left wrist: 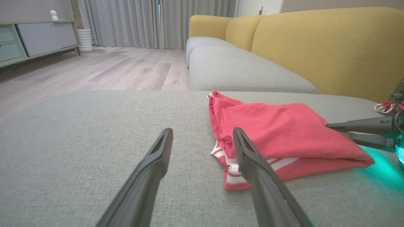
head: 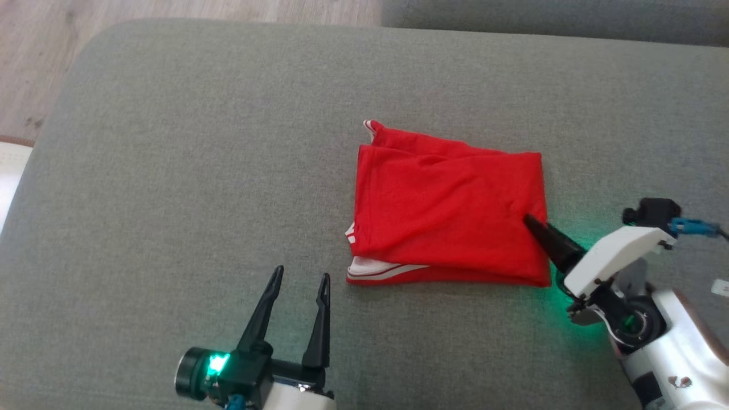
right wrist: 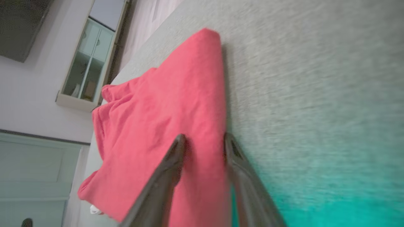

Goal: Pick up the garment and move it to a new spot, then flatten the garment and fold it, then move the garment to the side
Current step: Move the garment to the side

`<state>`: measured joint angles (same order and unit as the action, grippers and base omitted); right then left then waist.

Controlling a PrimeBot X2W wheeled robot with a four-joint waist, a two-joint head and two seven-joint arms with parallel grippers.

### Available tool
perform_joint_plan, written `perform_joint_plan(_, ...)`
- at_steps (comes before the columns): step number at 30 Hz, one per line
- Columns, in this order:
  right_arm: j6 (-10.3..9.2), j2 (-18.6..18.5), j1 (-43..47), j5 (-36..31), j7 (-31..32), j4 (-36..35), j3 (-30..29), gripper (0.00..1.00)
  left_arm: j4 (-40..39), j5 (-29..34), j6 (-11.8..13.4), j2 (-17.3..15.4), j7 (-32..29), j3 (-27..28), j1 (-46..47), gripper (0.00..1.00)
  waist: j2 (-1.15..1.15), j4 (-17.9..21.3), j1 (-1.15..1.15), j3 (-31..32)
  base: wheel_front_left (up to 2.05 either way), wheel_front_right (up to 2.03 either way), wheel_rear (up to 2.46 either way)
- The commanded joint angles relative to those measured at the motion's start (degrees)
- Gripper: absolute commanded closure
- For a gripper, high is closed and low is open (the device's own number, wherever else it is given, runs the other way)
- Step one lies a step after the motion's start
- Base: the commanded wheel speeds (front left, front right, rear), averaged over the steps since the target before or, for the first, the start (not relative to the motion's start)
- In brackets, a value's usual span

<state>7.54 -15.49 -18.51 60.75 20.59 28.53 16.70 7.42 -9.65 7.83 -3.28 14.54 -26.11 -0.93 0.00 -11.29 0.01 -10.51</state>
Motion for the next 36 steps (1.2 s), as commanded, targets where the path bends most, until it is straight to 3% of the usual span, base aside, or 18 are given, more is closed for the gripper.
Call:
perform_joint_plan(1,-0.05,-1.22,-1.05,0.9,0.36,-1.98,1.47,0.95,-1.43,-0.31,0.71,0.4,0.46,1.18,1.98,0.0,0.0,0.16,-0.01,-0.27,0.0,0.0,0.0)
perform_joint_plan(2,-0.05,-1.49,-1.02,1.24,0.46,-2.36,1.83,1.0,-1.47,-0.4,0.92,0.4,0.46,1.17,2.11,0.0,0.0,0.35,-0.01,-0.41,0.0,0.0,0.0)
perform_joint_plan(6,-0.05,-3.32,-1.49,1.75,-1.25,-3.52,1.78,1.0,-1.77,-0.75,1.46,0.4,0.46,1.21,2.55,0.0,0.0,1.48,-0.01,-1.02,0.0,0.0,0.0)
perform_joint_plan(12,-0.05,-9.54,-3.4,0.08,-2.28,-5.51,0.97,1.0,-2.62,-0.69,1.64,0.4,0.46,1.77,3.56,0.0,0.0,4.33,-0.01,-2.96,0.0,0.0,0.0)
perform_joint_plan(16,-0.05,-17.81,-5.14,-1.75,-2.09,-8.21,-0.84,1.0,-3.17,-0.47,1.07,0.4,0.46,2.18,4.94,0.0,0.0,7.05,-0.01,-5.28,0.0,0.0,0.0)
perform_joint_plan(20,-0.05,-25.55,-7.44,-2.69,-0.6,-10.22,-4.4,1.0,-3.23,0.31,0.37,0.4,0.46,2.91,6.53,0.0,0.0,9.6,-0.01,-7.98,0.0,0.0,0.0)
perform_joint_plan(25,-0.05,-32.67,-10.11,-2.24,2.23,-11.19,-10.65,1.0,-2.83,1.27,-0.37,0.4,0.46,3.61,9.03,0.0,0.0,11.4,-0.01,-11.73,0.0,0.0,0.0)
perform_joint_plan(33,-0.05,-41.43,-6.78,-3.48,4.72,-9.79,-22.84,1.0,-2.68,1.27,-0.55,0.4,0.46,3.47,11.59,0.0,0.0,11.38,-0.01,-15.05,0.0,0.0,0.0)
perform_joint_plan(34,-0.05,-41.83,-6.11,-3.83,4.92,-9.67,-24.22,0.95,-2.51,1.23,-0.61,0.4,0.46,3.53,11.63,0.0,0.0,11.45,-0.01,-15.17,0.0,0.0,0.0)
perform_joint_plan(35,-0.05,-41.98,-5.52,-4.29,5.0,-9.55,-25.47,0.65,-2.33,1.19,-0.68,0.4,0.46,3.59,11.66,0.0,0.0,11.52,-0.01,-15.25,0.0,0.0,0.0)
perform_joint_plan(36,-0.05,-41.93,-4.98,-4.82,5.18,-9.41,-26.56,0.29,-2.1,1.15,-0.77,0.4,0.46,3.64,11.69,0.0,0.0,11.57,-0.01,-15.25,0.0,0.0,0.0)
